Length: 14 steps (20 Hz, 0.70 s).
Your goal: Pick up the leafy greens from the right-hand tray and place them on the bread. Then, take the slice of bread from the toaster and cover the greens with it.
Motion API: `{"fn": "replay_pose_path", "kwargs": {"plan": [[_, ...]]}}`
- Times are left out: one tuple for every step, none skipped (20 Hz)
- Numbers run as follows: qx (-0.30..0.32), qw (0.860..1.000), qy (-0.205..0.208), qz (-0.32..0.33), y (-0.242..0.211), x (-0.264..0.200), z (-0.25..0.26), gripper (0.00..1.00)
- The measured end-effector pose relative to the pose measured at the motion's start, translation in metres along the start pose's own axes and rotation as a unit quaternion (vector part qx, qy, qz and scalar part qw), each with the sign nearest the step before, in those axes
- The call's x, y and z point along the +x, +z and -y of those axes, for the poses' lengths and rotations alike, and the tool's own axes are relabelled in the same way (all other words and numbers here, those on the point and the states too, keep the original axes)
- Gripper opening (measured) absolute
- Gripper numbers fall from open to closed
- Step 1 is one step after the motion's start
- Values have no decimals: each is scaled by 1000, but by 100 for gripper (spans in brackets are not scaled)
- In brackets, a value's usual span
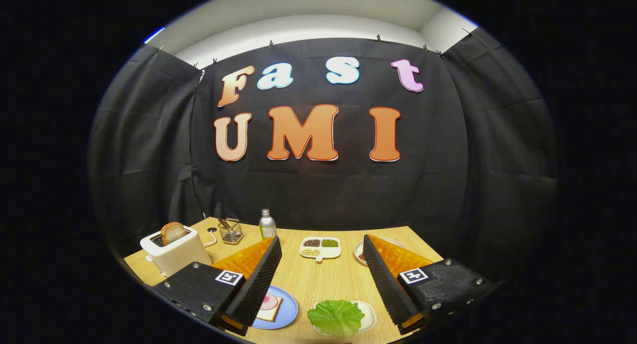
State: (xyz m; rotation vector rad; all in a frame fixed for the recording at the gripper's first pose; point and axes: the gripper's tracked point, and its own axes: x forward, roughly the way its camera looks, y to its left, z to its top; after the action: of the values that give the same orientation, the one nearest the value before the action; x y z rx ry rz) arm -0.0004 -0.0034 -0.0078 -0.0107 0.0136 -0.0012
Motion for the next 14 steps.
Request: {"fn": "replay_pose_path", "kwargs": {"plan": [[0, 1000, 0, 0, 0, 0, 0, 99], [1, 1000, 0, 0, 0, 1, 0, 98], [1, 1000, 0, -1, -1, 1, 0, 99], [2, 1000, 0, -1, -1, 1, 0, 99], [2, 1000, 0, -2, -2, 1, 1, 99], [3, 1000, 0, -2, -2, 1, 1, 99], [3, 1000, 1, -2, -2, 1, 1, 99], [2, 1000, 0, -3, -3, 2, 0, 99], [1, 1000, -1, -4, -5, 1, 2, 99], [0, 1000, -2, -4, -6, 1, 3, 98], [-1, 1000, -9, -2, -5, 2, 6, 98], [-4, 1000, -12, 2, -4, 3, 9, 98], [-5, 1000, -13, 2, -6, 4, 9, 98], [-6, 1000, -13, -1, -10, 7, 10, 98]]}}
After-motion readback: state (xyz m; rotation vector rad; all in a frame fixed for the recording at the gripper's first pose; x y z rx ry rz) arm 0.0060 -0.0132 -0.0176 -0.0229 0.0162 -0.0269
